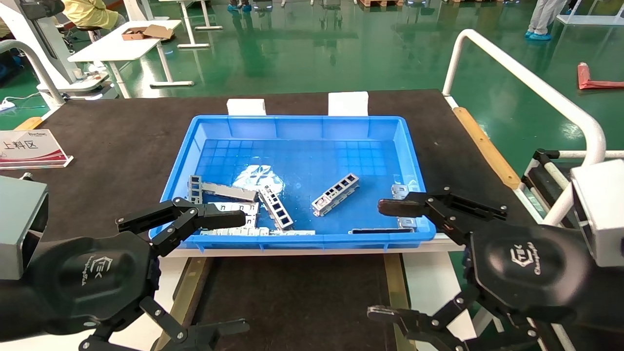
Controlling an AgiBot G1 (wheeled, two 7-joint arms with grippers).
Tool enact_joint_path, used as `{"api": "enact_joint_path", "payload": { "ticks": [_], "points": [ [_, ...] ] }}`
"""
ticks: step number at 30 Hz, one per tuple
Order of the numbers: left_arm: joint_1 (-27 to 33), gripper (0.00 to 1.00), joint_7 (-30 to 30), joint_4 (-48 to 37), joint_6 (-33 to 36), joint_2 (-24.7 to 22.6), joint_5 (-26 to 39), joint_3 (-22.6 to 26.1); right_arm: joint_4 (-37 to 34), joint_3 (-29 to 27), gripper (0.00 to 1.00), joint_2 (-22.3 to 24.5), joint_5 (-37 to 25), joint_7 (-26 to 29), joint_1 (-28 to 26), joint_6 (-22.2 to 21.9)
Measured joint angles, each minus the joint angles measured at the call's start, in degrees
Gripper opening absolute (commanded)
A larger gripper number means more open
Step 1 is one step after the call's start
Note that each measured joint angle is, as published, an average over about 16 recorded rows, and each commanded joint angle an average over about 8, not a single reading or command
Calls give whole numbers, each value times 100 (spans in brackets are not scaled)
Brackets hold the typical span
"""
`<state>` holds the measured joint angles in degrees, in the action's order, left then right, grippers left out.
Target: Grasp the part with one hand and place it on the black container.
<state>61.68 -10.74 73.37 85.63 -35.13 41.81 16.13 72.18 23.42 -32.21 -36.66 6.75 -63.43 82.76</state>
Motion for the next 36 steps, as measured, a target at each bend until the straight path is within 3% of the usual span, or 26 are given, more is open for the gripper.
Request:
{"api": "enact_joint_path", "payload": {
  "ticks": [36],
  "points": [
    [-1, 100, 1, 0, -1, 1, 1, -1, 0, 0, 100, 0, 0, 0, 0, 0]
  ]
}}
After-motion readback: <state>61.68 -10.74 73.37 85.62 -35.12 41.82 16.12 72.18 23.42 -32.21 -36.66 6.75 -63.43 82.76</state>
